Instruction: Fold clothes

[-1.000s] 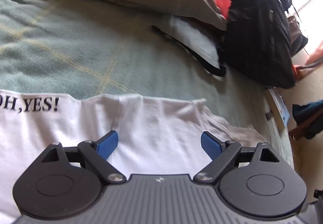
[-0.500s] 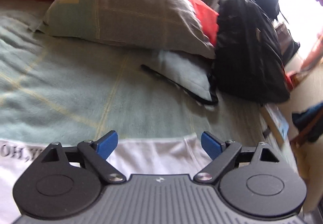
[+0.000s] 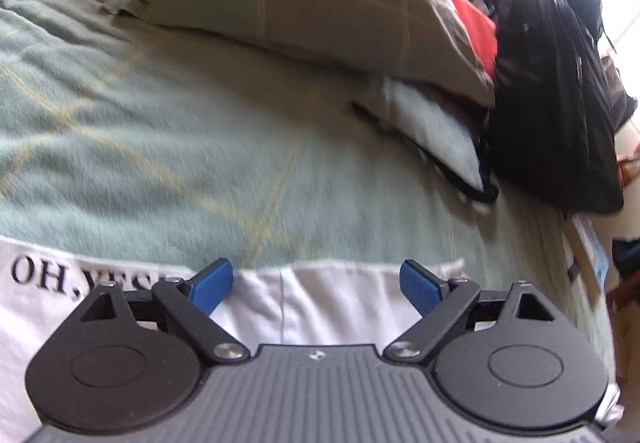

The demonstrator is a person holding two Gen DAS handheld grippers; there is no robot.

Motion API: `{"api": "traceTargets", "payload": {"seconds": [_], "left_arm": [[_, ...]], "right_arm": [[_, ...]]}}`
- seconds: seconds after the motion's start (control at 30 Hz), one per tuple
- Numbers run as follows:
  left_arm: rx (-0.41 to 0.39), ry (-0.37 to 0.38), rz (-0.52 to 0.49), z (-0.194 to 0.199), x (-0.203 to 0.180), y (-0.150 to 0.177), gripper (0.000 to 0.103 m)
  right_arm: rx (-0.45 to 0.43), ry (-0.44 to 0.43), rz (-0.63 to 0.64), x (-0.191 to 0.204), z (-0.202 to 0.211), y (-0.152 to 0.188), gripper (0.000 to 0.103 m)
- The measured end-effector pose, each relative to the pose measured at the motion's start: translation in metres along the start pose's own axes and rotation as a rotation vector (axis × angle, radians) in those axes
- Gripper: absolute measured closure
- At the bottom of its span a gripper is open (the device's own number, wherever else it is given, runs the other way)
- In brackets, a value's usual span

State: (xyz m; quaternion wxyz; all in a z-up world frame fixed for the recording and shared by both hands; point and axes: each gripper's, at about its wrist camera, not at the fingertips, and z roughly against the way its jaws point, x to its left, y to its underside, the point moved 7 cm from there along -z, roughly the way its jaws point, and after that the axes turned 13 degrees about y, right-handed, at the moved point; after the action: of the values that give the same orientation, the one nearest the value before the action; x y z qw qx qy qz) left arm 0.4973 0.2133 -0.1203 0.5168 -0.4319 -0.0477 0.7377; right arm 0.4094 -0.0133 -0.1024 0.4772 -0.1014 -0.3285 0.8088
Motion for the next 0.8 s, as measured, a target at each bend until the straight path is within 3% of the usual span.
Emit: {"api": "traceTargets", "payload": {"seconds": [0.13, 0.23, 0.4, 0.5, 0.63, 0.8], "left_arm": [[-0.024, 0.003, -0.071, 0.031, -0.009, -0.002, 0.012], [0.016, -0.033, -0.101, 0.047, -0.002, 0.008, 0.012], [0.073, 0.007, -0.017, 0.041, 0.024, 0.025, 0.012], [0.012, 0.011, 0.010, 0.032, 0.039, 0.019, 0.012], [-0.061, -0.040, 0.042, 0.030, 0.050, 0.002, 0.012], [-0.066, -0.049, -0.012, 0.053, 0.038, 0.005, 0.012]], "right_arm": [[-0.002, 0.002, -0.002, 0.000, 0.000, 0.000, 0.000], [0.004, 0.002, 0.004, 0.002, -0.002, 0.000, 0.000], [0.015, -0.006, 0.029, 0.012, -0.006, 0.004, 0.000], [0.017, -0.002, 0.039, 0.014, -0.007, 0.006, 0.000], [0.020, 0.006, 0.027, 0.010, -0.009, 0.006, 0.000], [0.019, 0.006, 0.016, 0.007, -0.009, 0.006, 0.000]]}}
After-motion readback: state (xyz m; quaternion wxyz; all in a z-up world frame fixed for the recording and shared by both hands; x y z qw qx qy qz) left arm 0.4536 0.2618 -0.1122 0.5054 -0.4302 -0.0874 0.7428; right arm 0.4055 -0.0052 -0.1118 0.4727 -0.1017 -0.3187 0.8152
